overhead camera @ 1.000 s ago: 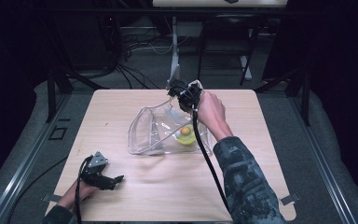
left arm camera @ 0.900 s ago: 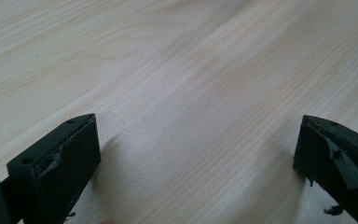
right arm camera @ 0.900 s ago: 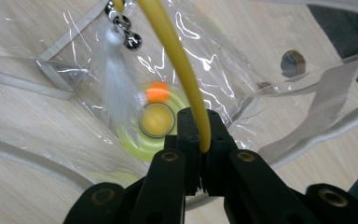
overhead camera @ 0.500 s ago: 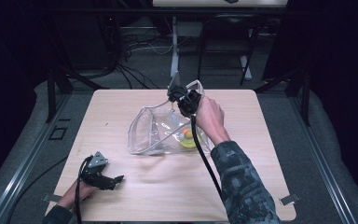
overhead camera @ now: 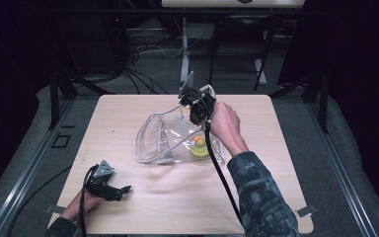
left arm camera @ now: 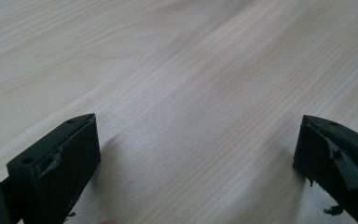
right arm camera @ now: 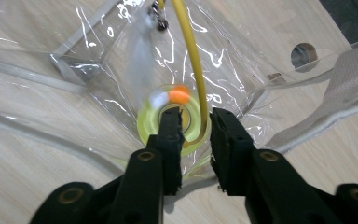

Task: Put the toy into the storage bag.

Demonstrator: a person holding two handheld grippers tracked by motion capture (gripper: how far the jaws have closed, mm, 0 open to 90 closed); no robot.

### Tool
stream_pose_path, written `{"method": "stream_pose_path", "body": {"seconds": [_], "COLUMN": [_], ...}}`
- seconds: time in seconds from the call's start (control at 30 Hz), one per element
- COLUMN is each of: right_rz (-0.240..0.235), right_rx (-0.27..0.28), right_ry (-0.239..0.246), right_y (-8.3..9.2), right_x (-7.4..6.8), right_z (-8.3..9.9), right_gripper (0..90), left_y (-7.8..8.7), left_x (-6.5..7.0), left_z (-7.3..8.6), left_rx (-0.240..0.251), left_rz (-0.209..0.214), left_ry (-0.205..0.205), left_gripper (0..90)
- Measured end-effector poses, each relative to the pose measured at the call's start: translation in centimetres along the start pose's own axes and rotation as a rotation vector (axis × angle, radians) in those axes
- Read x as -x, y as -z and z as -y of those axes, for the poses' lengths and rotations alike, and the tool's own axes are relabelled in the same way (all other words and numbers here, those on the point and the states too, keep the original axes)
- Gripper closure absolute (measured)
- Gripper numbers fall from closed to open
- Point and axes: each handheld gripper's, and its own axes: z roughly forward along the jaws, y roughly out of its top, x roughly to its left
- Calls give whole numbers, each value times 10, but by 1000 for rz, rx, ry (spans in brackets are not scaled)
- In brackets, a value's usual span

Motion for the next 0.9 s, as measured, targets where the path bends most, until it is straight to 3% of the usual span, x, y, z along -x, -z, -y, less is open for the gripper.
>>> {"method": "stream_pose_path", "body": {"seconds": [0.2,0.37,0.53,0.7,0.9], "right_rz": [-48,-43,-46,-40,-30], "right_rx": [66,131,197,246,259], "right_ry": [-9,-59,-80,-120,-149], "right_y": [22,37,51,56,54], "right_x": [4,11,19,26,36], "right_z": [10,24,45,70,100], "right_gripper": [453,197,135,0,0], "left_y": [-1,0,0,0,0], "left_x": [0,0,0,0,1], "left_z": [0,0,1,0,1], "left_rx": [7,6,7,8,9], "left_rz": [-6,-7,-7,-8,-11], "left_ry": [1,-1,0,-2,0], "left_gripper": [2,2,2,2,2]}}
